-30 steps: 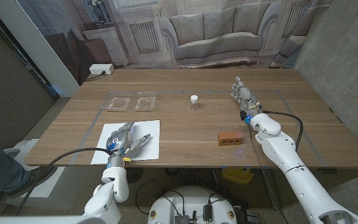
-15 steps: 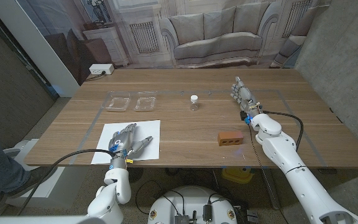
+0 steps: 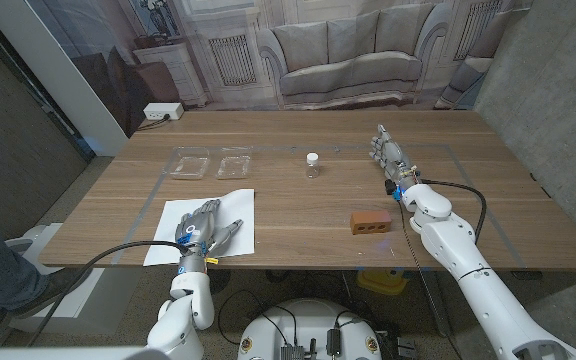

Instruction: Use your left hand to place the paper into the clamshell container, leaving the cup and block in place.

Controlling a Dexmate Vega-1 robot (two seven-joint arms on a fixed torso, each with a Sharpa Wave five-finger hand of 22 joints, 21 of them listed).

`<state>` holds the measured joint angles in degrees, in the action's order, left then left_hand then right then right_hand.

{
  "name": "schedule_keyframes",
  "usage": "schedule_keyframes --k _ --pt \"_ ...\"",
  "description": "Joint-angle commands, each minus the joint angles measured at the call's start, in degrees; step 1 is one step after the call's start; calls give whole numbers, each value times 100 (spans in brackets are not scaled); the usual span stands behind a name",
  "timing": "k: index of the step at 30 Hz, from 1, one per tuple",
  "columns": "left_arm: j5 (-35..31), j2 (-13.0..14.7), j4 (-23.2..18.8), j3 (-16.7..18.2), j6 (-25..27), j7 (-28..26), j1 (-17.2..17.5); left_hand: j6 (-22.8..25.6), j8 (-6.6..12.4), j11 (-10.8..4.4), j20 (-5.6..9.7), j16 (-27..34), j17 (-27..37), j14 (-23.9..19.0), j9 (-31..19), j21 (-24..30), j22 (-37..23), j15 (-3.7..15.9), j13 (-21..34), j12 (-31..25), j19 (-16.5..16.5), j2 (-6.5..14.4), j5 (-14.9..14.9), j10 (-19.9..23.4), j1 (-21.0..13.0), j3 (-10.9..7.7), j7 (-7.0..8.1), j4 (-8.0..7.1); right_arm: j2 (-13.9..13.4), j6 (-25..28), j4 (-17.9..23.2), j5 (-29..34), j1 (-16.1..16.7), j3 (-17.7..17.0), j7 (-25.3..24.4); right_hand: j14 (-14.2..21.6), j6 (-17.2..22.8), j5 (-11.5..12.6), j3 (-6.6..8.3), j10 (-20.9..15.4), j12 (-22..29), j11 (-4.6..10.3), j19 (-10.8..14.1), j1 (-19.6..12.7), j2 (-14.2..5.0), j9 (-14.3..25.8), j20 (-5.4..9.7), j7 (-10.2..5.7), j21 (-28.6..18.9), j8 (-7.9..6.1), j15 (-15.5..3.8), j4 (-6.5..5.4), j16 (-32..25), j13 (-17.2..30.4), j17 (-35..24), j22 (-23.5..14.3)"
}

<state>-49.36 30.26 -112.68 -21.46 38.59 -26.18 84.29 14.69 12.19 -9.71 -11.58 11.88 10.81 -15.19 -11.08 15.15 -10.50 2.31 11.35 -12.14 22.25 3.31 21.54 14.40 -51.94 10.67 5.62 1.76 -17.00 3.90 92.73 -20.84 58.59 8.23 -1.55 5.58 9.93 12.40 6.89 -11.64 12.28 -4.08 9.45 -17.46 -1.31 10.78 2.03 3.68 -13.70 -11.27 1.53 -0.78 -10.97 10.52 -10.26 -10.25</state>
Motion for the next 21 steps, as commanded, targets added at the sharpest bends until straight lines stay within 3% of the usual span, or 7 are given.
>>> schedule_keyframes --k 1,10,21 --pt "-17 -59 21 -49 108 95 -55 70 23 45 -14 51 33 -191 -13 122 -6 253 13 -22 454 102 -90 115 -426 -375 -47 436 23 -5 -85 -29 -36 -9 43 19 26 1 10 -7 -11 29 61 -8 -37 18 97 -26 6 -5 5 21 24 20 -28 -17" --pt "66 -96 31 -39 23 104 -129 70 12 69 -28 44 53 -235 -20 142 1 231 19 -15 636 265 -180 132 -698 -498 -70 525 20 -39 -119 -57 -21 -57 62 19 18 -1 5 -1 -13 31 62 -5 -39 19 89 -29 18 -2 10 24 24 20 -28 -17" --pt "176 -8 -8 -25 -50 311 -219 206 44 246 190 80 76 -464 -34 173 29 248 31 -41 1022 454 -402 273 -1300 -740 -263 710 16 -38 -126 -73 -27 -80 67 17 18 -3 -1 15 -18 28 61 -1 -42 19 72 -30 35 -2 14 29 25 20 -29 -18"
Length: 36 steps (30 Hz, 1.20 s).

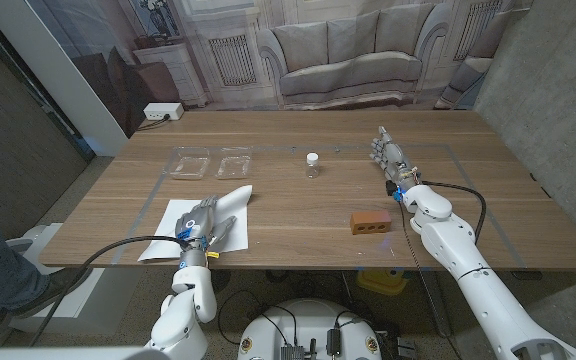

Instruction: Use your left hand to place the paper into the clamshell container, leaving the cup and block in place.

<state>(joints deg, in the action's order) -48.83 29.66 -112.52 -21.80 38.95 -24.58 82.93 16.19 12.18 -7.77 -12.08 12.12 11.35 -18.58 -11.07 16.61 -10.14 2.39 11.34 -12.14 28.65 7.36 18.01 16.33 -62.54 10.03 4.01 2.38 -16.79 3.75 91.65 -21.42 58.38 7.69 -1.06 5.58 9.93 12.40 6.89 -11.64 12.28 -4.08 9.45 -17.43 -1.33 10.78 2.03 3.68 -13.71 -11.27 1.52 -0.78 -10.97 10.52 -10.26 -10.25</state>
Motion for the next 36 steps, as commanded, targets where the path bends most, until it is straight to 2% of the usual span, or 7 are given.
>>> schedule_keyframes --k 1,6,15,36 --pt "149 43 -29 23 -96 146 -83 101 59 39 260 68 25 -163 -36 31 -5 245 34 -49 418 70 -69 110 -284 -698 -102 652 -12 -25 -12 -9 -4 -24 22 17 16 -4 -2 14 -17 26 61 -3 -40 19 74 -29 36 -1 14 29 25 21 -29 -18" --pt "252 70 -63 98 -200 118 -68 192 82 55 341 90 34 -279 -41 50 0 234 38 -73 586 108 -155 221 -438 -769 -127 661 -10 -36 33 -9 31 -34 -2 18 20 -4 -4 15 -17 27 63 -2 -41 19 68 -30 44 -3 9 32 25 21 -29 -19" --pt "317 90 -149 191 -247 69 -50 288 102 76 416 113 47 -401 -47 45 3 245 43 -80 697 168 -240 295 -623 -869 -163 670 -8 -110 75 2 74 -33 -12 14 19 -4 -8 14 -16 27 64 -2 -43 19 65 -27 54 -2 18 36 27 21 -29 -19" --pt "447 297 -635 557 -452 69 89 290 74 99 388 64 67 -364 -54 -45 4 211 49 -48 663 200 -389 302 -680 -937 -173 581 -2 -192 222 -9 189 -68 -89 17 27 -6 -15 15 -14 27 73 2 -53 19 70 -20 77 -5 9 44 26 21 -29 -21"
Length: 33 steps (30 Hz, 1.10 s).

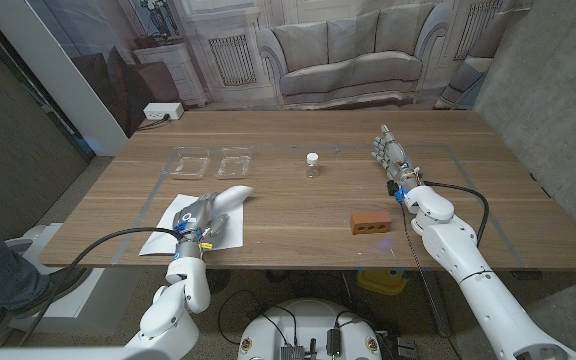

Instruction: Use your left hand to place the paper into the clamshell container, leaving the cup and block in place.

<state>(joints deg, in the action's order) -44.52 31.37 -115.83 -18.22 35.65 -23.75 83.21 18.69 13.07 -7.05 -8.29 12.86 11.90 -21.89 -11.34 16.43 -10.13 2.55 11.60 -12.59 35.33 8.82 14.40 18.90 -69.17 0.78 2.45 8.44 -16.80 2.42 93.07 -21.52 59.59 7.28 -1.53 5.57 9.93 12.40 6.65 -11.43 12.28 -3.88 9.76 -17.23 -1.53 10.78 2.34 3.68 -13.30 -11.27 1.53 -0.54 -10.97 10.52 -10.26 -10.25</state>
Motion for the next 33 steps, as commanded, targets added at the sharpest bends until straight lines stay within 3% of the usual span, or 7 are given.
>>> schedule_keyframes --k 1,21,22,23,25,29,33 --pt "14 116 -328 210 -100 -2 60 41 -15 26 10 -11 12 -33 -27 -29 3 196 23 -3 -5 55 -31 47 -18 -15 -21 -27 8 -50 88 -14 72 -33 -53 19 25 -6 9 -2 -15 10 43 -19 -32 19 42 -20 37 -4 8 21 26 21 -29 -21" --pt "155 200 -507 480 -222 161 47 62 -29 36 -3 -35 23 -38 -33 -94 2 175 28 20 11 69 -142 49 -65 -88 -35 -82 42 -146 12 -11 71 -20 -54 21 30 -8 0 -8 -11 2 53 -17 -41 19 42 -22 58 -6 18 30 26 21 -29 -22" --pt "117 205 -531 453 -138 236 33 38 -44 -51 -82 -61 20 6 -34 -148 1 164 28 36 -77 27 -180 23 -21 -68 16 -114 48 -136 21 -17 76 -23 -65 21 28 -9 0 -5 -12 4 54 -16 -41 19 44 -22 59 -5 16 31 26 21 -29 -22" --pt "169 249 -573 460 -113 410 25 0 -72 -98 -154 -128 4 148 -31 -227 0 166 26 68 -157 -151 -279 -30 229 77 108 -237 55 -127 32 -17 82 -25 -81 21 31 -9 0 -9 -10 6 53 -16 -42 19 41 -21 60 -6 16 31 26 21 -29 -22" --pt "125 305 -603 421 -16 580 -6 -208 -156 -147 -252 -196 -8 357 -26 -334 -3 159 24 125 -299 -265 -326 -185 479 206 157 -360 58 -131 34 -15 84 -26 -90 22 30 -9 -1 -6 -11 7 56 -16 -43 19 42 -22 61 -5 15 32 26 21 -29 -22" --pt "-238 353 -599 186 321 743 -119 -344 -184 -192 -378 -242 -27 635 -17 -478 -1 76 21 167 -539 -458 -302 -406 752 381 204 -468 63 -125 35 -14 81 -24 -100 19 31 -9 -2 -8 -10 9 57 -16 -45 20 38 -29 65 -6 17 34 27 21 -29 -23" --pt "-573 390 -554 -30 486 754 -188 -392 -195 -222 -408 -234 -31 665 -15 -513 -3 82 21 161 -615 -500 -282 -426 831 427 244 -502 70 -117 30 -18 72 -23 -105 19 36 -10 -4 -8 -10 9 56 -15 -45 20 32 -23 69 -7 16 35 27 21 -29 -23"
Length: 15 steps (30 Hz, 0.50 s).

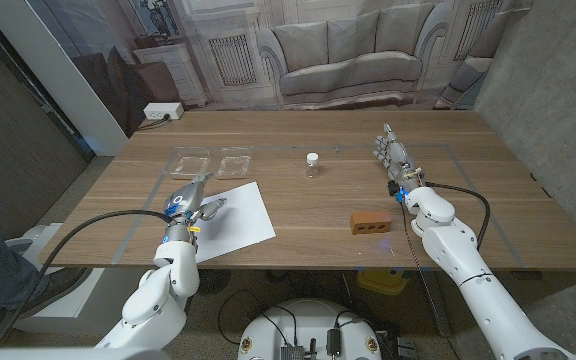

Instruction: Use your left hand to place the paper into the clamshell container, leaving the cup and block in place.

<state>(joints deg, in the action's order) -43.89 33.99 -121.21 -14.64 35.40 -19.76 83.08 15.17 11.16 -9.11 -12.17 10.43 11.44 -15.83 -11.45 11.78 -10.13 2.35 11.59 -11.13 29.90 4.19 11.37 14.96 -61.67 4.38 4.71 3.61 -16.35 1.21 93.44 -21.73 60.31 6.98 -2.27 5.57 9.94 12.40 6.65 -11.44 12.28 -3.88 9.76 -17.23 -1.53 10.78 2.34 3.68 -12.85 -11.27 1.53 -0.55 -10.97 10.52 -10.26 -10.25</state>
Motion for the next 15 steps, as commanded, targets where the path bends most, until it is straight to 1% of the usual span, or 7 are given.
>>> schedule_keyframes --k 1,6,9,15 --pt "-723 115 0 -443 574 355 -197 -43 -2 -19 -20 12 14 65 -3 -59 -3 112 21 13 -98 -47 27 -41 101 79 17 -29 18 -6 -14 10 -3 11 -21 19 33 -10 -5 -11 -9 6 56 -14 -45 19 31 -26 25 -6 14 36 27 21 -29 -23" --pt "-857 87 85 -565 577 307 -230 -33 8 -38 -21 25 12 62 -2 -70 -4 122 20 -3 -128 -66 44 -24 139 103 36 -46 7 -8 -24 15 -11 12 -6 27 36 -12 -10 -6 -10 3 53 -10 -44 19 22 -22 32 -7 24 38 24 21 -29 -23" --pt "-918 -1 152 -639 635 267 -256 -7 22 -53 -20 33 10 60 -1 -91 -6 125 20 -16 -188 -75 57 -4 157 115 62 -55 19 18 -12 -6 -8 0 -21 31 36 -12 -11 -12 -8 19 51 -10 -45 19 18 -27 36 -7 19 39 23 21 -29 -23" --pt "-821 -162 380 -711 442 -22 -253 21 37 -54 -14 44 7 57 1 -119 -8 142 18 -32 -288 -83 80 21 175 130 84 -64 -12 15 -2 -6 18 -10 3 34 31 -12 -14 -17 -5 16 54 -8 -45 19 18 -28 39 -5 18 41 22 21 -29 -23"
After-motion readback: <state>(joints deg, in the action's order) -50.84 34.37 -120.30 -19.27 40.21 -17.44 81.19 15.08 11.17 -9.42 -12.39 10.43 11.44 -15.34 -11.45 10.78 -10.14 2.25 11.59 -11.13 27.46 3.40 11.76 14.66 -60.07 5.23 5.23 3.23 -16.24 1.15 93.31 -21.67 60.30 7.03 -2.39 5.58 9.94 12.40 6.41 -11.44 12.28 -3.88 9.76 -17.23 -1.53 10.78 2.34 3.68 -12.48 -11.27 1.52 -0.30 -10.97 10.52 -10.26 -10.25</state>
